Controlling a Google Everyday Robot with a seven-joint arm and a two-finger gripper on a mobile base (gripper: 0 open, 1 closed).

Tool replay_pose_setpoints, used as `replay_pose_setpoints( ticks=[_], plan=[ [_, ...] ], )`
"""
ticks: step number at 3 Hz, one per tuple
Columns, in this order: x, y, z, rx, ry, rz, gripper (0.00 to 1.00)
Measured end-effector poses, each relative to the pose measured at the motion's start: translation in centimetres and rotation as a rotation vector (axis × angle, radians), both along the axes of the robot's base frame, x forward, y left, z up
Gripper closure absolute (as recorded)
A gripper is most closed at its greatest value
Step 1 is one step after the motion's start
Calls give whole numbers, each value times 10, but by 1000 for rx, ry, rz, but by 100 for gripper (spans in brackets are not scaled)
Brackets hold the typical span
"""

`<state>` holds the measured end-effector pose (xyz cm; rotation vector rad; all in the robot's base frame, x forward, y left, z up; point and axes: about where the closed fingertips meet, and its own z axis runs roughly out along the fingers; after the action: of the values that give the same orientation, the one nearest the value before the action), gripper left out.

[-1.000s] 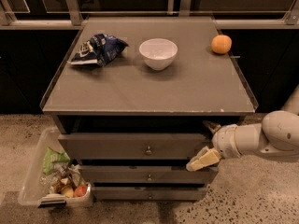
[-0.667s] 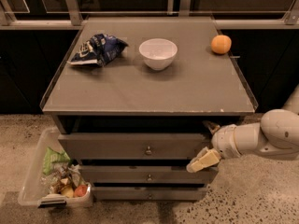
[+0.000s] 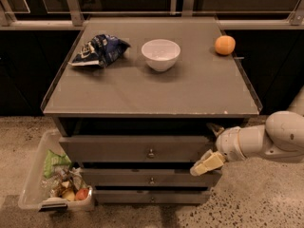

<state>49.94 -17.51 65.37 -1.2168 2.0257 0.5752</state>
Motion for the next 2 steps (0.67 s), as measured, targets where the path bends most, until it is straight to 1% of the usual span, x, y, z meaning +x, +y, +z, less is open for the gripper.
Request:
replay_pose_setpoints(
  ticks=[1,2],
  plan=[
    [-9,2,0,8,19,15,0],
    [-10,3,2,9,19,17,0]
  ],
)
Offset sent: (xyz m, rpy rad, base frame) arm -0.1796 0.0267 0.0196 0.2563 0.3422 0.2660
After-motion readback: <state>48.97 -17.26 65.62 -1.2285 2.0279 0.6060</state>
